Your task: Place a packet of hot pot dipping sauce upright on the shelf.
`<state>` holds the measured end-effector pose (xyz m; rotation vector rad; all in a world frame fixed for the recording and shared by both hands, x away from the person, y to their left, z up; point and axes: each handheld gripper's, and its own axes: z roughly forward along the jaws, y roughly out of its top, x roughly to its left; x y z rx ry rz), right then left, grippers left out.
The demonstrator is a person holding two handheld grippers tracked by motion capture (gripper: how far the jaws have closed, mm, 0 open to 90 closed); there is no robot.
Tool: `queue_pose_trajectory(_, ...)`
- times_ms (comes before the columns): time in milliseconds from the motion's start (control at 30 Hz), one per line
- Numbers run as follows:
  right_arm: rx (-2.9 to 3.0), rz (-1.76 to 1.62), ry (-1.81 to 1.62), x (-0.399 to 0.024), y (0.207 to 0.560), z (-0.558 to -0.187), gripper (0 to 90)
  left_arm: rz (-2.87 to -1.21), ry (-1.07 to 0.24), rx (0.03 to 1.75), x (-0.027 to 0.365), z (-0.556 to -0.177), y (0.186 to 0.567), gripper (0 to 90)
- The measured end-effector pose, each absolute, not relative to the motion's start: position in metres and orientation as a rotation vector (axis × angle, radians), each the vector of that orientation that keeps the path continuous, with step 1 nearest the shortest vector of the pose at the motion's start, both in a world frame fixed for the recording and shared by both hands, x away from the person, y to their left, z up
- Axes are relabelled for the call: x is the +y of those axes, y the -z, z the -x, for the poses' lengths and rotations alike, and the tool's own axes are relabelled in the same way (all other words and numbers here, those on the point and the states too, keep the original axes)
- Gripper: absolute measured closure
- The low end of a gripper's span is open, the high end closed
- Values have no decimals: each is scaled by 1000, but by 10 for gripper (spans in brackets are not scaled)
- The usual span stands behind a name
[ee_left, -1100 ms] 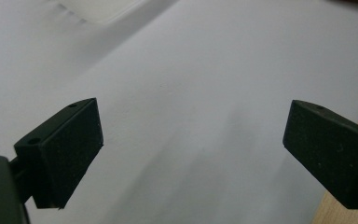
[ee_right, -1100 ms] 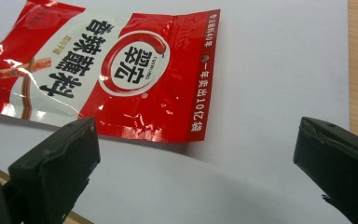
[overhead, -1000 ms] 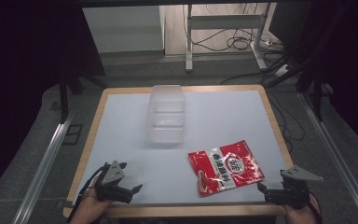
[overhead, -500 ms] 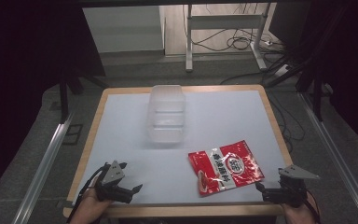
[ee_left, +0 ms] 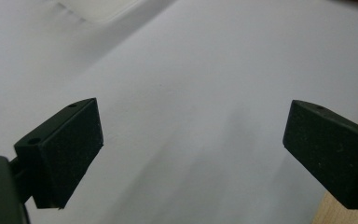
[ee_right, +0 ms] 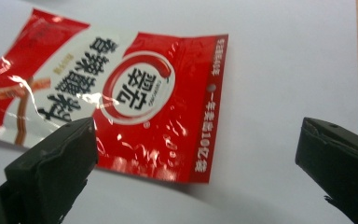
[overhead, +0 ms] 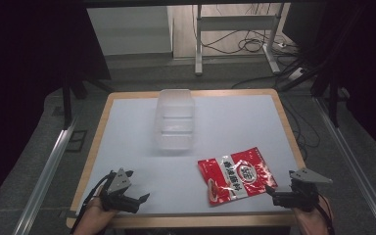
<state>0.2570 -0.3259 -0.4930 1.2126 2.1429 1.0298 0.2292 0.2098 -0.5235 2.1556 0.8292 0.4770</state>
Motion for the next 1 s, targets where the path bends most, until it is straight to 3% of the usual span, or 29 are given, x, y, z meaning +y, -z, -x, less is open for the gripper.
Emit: queue_pose_trajectory(1000,2312,-1229,-1042,-308,516,-301,3,-2165,-478,829,209,-230,524,50)
